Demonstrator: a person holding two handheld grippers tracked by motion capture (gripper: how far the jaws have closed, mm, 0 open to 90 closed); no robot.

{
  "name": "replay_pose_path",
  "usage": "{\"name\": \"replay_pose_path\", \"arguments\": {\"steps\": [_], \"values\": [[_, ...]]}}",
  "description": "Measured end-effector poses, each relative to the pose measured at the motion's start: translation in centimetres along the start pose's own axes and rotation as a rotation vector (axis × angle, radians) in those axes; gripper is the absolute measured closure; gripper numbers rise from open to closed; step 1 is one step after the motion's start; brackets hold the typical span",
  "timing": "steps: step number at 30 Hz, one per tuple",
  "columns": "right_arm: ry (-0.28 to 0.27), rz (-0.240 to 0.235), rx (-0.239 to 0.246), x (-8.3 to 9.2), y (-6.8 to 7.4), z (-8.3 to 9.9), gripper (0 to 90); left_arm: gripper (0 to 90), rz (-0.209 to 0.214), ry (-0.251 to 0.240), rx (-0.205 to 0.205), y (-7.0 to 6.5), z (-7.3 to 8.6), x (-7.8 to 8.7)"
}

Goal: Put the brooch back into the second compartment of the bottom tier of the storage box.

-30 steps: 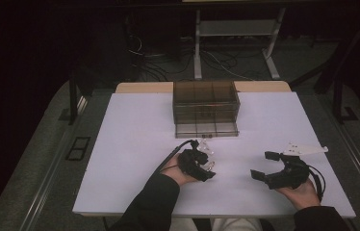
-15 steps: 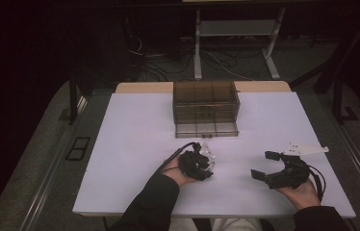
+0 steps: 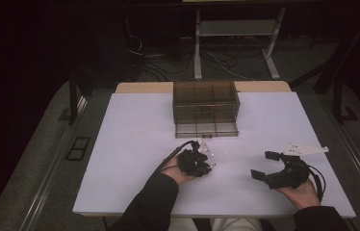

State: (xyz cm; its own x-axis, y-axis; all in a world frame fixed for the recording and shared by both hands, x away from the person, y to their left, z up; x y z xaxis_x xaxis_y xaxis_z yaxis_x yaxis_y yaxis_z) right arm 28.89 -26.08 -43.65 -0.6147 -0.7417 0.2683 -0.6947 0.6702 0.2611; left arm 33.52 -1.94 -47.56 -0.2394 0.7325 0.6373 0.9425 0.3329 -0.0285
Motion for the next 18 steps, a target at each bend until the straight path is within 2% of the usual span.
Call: {"name": "replay_pose_path", "arguments": {"steps": [12,15,18], "values": [[-0.004,0.000,-0.003,-0.14,-0.02,0.02,0.3,79.0,0.022,0.002,0.012,0.30,-0.04,0.06],[-0.005,0.000,-0.009,-0.16,-0.02,0.01,0.3,79.0,0.032,0.022,-0.004,0.53,-0.17,0.25],[-0.005,0.000,-0.009,-0.14,-0.04,0.01,0.3,79.0,0.037,0.011,0.011,0.52,-0.49,0.35]]}}
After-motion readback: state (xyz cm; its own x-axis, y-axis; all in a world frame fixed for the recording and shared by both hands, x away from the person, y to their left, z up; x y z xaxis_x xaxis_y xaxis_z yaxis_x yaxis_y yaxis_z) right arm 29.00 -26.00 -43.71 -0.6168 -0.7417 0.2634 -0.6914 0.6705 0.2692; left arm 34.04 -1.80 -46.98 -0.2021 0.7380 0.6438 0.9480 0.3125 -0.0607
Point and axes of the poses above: each handheld gripper's, and its own axes: x roughly backward along the jaws, z roughly out of its underside, y roughly to its left, the point moved 5 cm from there along -x, roughly forward along the jaws, and after that the axes turned 15 degrees about -y, right-handed, at the moved point
